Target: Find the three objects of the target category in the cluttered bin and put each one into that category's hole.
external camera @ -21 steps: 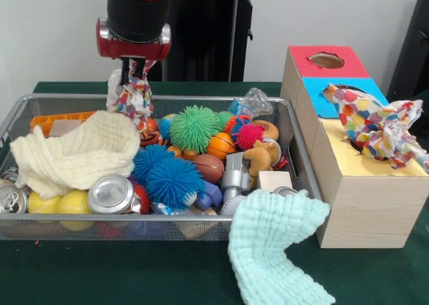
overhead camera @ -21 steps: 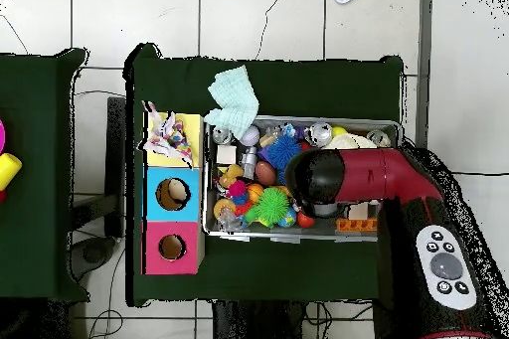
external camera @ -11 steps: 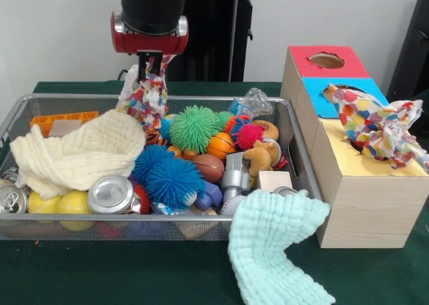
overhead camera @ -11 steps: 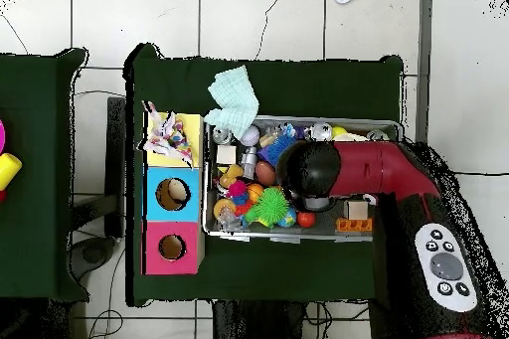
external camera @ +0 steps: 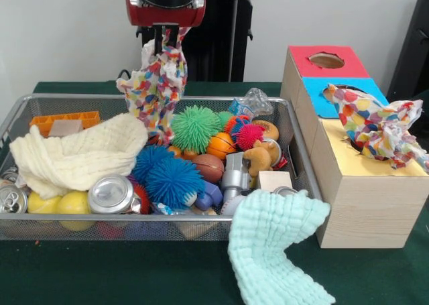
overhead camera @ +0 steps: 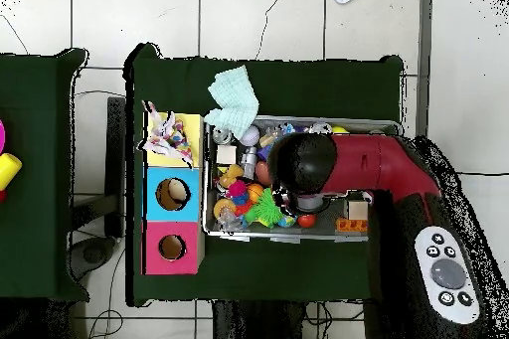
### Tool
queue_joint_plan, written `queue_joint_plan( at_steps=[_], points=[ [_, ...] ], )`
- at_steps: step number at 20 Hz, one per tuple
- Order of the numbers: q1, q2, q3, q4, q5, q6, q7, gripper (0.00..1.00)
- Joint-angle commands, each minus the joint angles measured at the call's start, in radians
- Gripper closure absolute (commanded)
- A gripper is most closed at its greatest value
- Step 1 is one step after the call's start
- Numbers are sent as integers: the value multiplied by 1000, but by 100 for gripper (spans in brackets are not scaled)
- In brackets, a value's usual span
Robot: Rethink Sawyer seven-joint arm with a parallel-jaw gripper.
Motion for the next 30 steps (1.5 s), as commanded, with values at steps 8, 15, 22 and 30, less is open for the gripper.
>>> queue_joint_plan(
  at_steps=[8,15,22,30],
  points=[
    [7,23,131,-3,95,129,-110,100],
    [20,22,154,-9,161,6,-18,100],
    [80,34,152,-65,218,-71,87,100],
    [139,24,113,-106,265,-79,136,100]
  ],
)
